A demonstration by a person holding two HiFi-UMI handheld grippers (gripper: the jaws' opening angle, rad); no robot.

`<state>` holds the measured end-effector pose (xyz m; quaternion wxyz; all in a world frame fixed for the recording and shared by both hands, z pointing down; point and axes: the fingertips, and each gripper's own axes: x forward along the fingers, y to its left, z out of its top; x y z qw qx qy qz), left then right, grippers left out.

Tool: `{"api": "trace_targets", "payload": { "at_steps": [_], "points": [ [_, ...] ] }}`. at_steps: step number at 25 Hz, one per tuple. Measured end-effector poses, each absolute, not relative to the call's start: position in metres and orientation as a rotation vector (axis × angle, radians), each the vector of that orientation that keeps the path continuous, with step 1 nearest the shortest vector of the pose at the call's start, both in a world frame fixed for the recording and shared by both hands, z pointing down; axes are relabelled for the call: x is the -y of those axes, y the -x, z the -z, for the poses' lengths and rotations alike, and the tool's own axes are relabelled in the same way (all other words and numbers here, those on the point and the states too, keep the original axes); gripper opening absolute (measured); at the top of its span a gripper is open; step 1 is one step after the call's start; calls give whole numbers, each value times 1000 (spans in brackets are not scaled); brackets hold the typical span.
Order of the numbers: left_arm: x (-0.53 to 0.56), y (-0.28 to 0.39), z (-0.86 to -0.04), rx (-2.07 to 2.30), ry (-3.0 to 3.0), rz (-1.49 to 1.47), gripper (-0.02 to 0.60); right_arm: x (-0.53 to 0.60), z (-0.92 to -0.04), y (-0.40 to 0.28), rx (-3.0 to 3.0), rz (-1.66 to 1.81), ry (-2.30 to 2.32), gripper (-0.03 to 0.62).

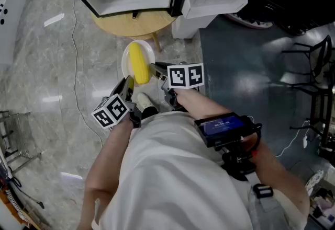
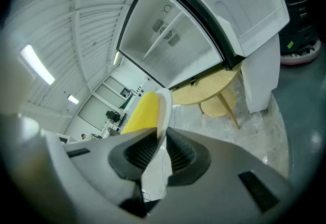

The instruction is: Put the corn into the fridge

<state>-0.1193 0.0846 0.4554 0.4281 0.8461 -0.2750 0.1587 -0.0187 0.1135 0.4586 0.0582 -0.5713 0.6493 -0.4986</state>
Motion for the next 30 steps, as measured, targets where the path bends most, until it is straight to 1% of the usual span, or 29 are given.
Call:
{"api": "trace_targets", "payload": {
  "at_steps": [6, 16, 30],
  "points": [
    [-167, 112, -460, 729, -2049, -366, 69, -193, -460, 9, -2003, 1564, 1701, 52],
    [-250, 117, -462, 798, -2041, -362, 68, -273, -465, 13, -2024, 1584, 1636, 52],
    [-315, 123, -470, 812, -2037, -345, 69, -337, -471, 18, -2043, 1578, 1628, 52]
  ]
}}
